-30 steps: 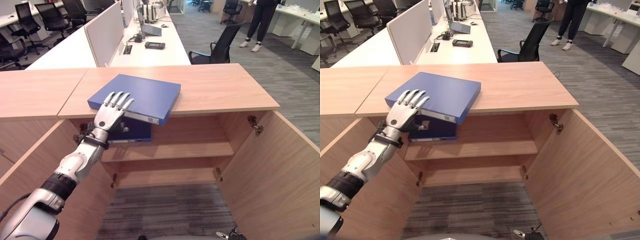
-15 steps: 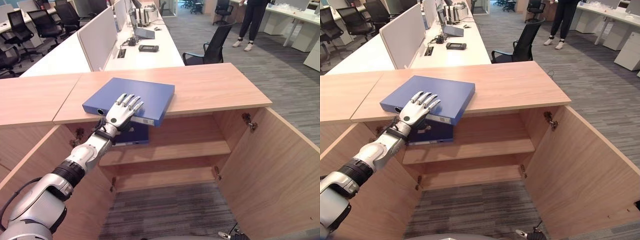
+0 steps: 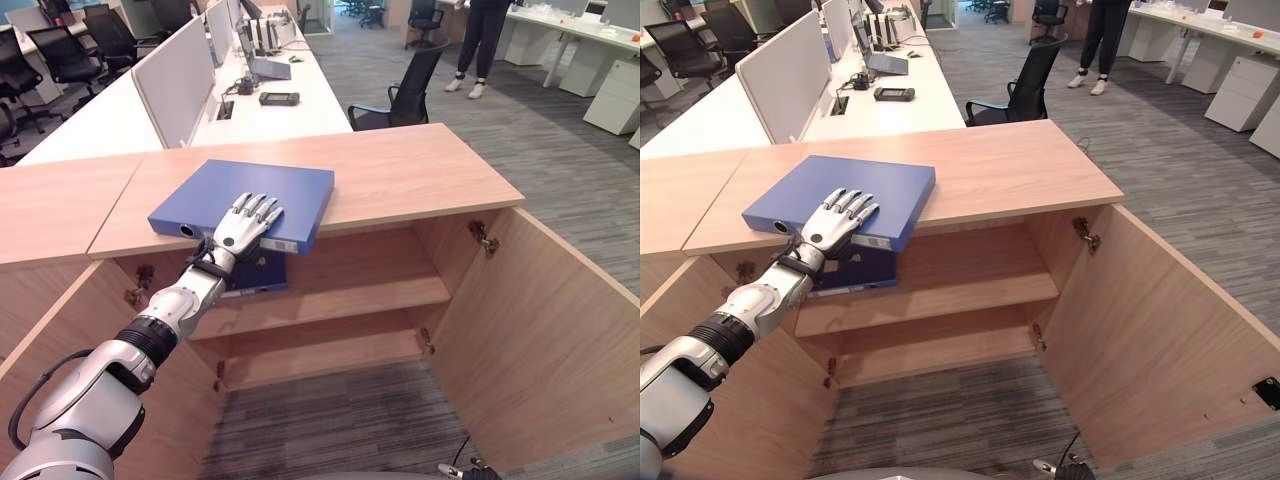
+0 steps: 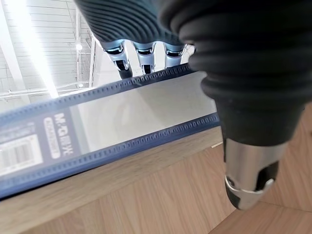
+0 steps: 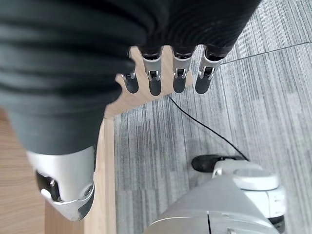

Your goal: Put the empty folder in the office cabinet

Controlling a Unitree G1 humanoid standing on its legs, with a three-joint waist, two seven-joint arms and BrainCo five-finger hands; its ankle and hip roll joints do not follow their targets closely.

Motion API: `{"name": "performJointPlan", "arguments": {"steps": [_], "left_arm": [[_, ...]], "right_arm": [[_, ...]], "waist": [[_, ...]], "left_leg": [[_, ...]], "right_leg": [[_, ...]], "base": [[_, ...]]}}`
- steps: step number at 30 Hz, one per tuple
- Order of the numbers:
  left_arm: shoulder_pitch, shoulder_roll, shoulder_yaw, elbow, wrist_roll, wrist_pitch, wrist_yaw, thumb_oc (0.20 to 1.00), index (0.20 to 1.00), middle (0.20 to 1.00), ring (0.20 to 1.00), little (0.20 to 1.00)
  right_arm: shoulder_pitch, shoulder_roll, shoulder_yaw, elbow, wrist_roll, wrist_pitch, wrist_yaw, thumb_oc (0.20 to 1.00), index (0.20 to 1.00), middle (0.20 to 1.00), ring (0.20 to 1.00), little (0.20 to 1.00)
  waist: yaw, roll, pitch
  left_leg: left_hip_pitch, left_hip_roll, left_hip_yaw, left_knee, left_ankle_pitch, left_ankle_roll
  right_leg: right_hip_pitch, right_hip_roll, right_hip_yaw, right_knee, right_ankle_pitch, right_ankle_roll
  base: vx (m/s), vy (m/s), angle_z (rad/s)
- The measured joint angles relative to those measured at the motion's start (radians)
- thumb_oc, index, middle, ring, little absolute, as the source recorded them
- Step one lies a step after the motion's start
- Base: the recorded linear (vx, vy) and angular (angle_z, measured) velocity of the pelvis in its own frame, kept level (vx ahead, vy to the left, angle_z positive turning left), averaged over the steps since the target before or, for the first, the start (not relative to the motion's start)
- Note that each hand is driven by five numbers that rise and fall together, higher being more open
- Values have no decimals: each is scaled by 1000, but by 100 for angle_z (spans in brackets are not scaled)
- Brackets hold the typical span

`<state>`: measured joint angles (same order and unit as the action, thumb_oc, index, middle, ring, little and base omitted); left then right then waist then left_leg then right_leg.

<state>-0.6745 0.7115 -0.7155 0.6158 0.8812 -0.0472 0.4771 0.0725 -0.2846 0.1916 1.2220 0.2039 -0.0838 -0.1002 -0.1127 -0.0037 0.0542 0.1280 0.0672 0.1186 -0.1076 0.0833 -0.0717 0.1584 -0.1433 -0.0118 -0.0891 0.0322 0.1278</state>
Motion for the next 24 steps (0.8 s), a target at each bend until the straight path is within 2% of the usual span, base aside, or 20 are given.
{"name": "performJointPlan", "arguments": {"steps": [5, 6, 8, 24], "left_arm": [[0, -3, 0, 13, -1, 4, 0, 1000, 1000, 1000, 1000, 1000], [0, -3, 0, 14, -1, 4, 0, 564, 564, 564, 564, 564], [0, -3, 0, 16, -2, 4, 0, 200, 200, 200, 200, 200], [-37, -10, 8, 12, -11, 15, 34, 200, 200, 200, 200, 200]], "right_arm": [[1, -1, 0, 1, 0, 0, 0, 1000, 1000, 1000, 1000, 1000], [1, -1, 0, 1, 0, 0, 0, 1000, 1000, 1000, 1000, 1000], [1, -1, 0, 1, 0, 0, 0, 1000, 1000, 1000, 1000, 1000], [1, -1, -2, 0, 4, 0, -10, 1000, 1000, 1000, 1000, 1000]], "waist": [[-5, 0, 0], [-6, 0, 0], [-8, 0, 0], [-12, 4, -9]], "left_leg": [[0, 1, 5, 0, -4, -3], [0, 1, 5, 0, -4, -3], [0, 1, 6, 0, -4, -3], [3, 3, 10, 0, -4, -3]], "right_leg": [[-2, 0, 4, -3, 1, 2], [-2, 0, 4, -4, 1, 2], [-2, 0, 5, -4, 1, 2], [-1, 3, 8, -1, 4, 2]], "base": [[0, 0, 0], [0, 0, 0], [0, 0, 0], [0, 0, 0]]}}
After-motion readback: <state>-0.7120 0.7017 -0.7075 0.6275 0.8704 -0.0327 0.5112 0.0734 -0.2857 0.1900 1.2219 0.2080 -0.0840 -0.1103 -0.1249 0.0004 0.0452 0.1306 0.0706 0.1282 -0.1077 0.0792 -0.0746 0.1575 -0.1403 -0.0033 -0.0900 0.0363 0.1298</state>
